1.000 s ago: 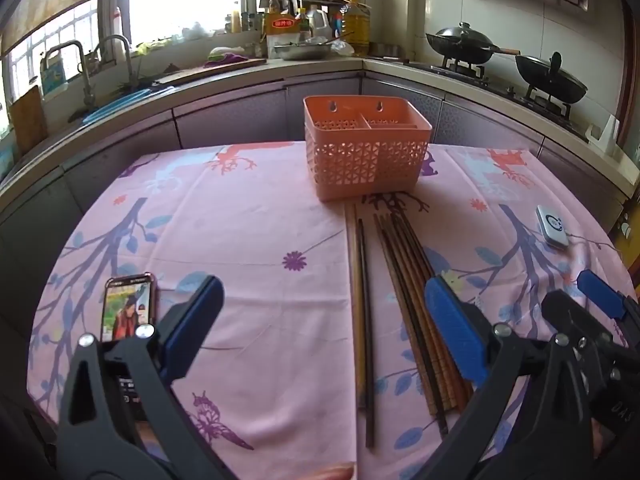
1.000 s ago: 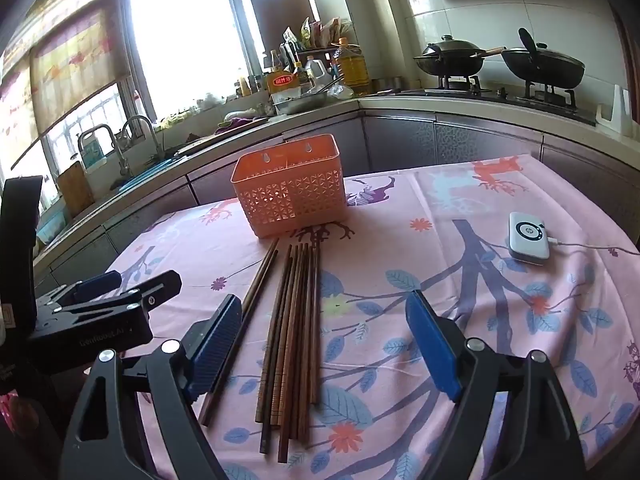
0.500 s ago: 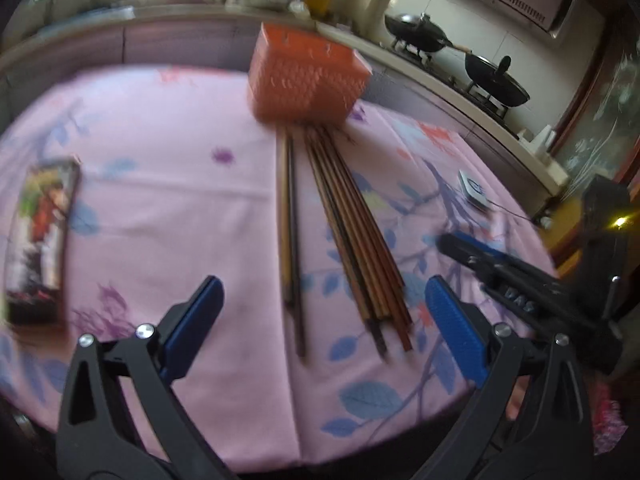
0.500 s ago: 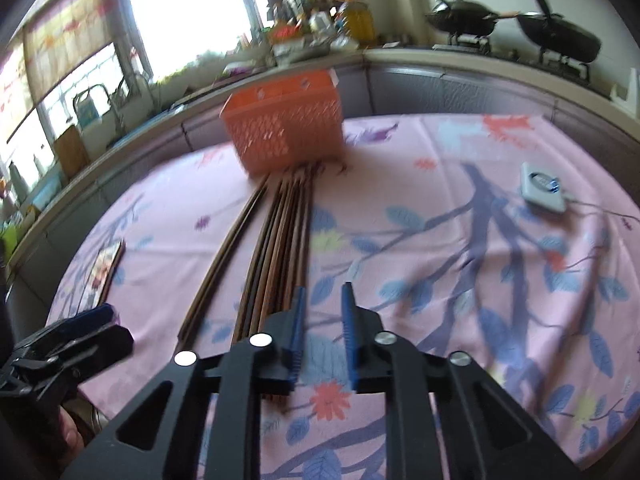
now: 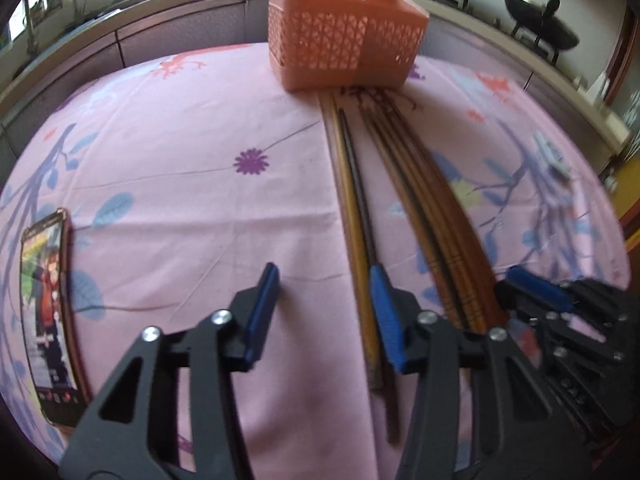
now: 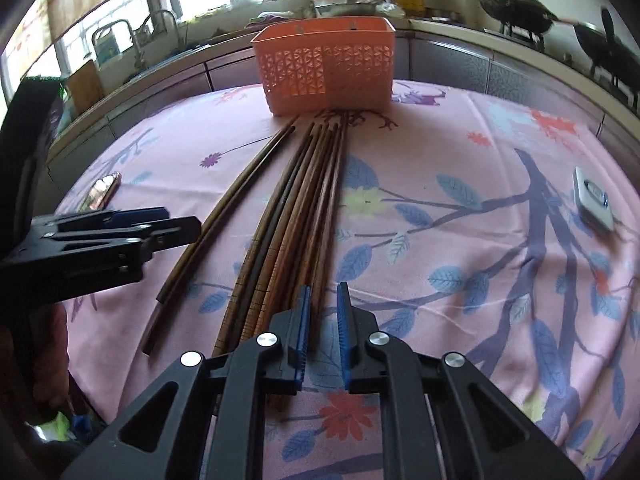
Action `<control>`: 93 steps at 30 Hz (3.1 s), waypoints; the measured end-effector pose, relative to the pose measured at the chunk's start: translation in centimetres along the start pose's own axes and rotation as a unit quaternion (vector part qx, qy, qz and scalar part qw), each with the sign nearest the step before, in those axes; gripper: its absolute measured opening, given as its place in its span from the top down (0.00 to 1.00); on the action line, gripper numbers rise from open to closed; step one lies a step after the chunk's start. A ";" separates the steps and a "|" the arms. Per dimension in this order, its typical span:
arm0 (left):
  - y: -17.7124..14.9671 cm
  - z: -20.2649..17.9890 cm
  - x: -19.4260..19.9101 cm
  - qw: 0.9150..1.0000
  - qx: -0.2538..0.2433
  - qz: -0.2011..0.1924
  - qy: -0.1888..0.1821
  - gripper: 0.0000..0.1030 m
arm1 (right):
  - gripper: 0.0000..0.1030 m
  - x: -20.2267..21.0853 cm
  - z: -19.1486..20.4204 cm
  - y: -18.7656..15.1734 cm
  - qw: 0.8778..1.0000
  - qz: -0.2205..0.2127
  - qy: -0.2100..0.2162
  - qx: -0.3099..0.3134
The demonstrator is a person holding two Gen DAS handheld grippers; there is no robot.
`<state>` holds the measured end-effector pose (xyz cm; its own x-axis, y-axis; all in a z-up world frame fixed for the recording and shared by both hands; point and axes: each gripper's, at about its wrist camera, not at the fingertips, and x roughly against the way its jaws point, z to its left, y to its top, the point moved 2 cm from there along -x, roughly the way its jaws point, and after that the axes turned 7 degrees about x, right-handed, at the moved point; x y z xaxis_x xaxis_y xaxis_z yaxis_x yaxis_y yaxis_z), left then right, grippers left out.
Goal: Organize utensils
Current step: 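Lower both grippers onto the chopstick row and each grasp one chopstick, then lift the chopsticks with both grippers and drop them into the orange basket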
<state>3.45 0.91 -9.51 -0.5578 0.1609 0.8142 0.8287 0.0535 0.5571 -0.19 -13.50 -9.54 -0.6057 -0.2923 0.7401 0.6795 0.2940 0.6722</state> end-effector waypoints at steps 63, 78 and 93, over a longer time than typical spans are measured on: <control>17.7 0.5 14.6 0.947 0.115 -0.275 -0.116 0.95 | 1.00 7.1 -7.6 19.5 0.961 -0.206 0.179 -0.029; 26.8 1.7 11.3 0.922 0.122 -0.364 -0.050 0.95 | 1.00 1.0 -7.4 30.8 0.924 -0.373 -0.030 -0.085; 21.4 0.9 8.7 0.958 0.078 -0.274 -0.022 0.75 | 1.00 2.1 -3.6 23.8 0.954 -0.293 0.049 -0.032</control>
<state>16.40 4.35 9.37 -0.9118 0.1080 0.3963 0.4102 0.2875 0.8655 16.20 -10.42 7.94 -0.8496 -0.4743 0.2308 0.2625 -0.0007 0.9649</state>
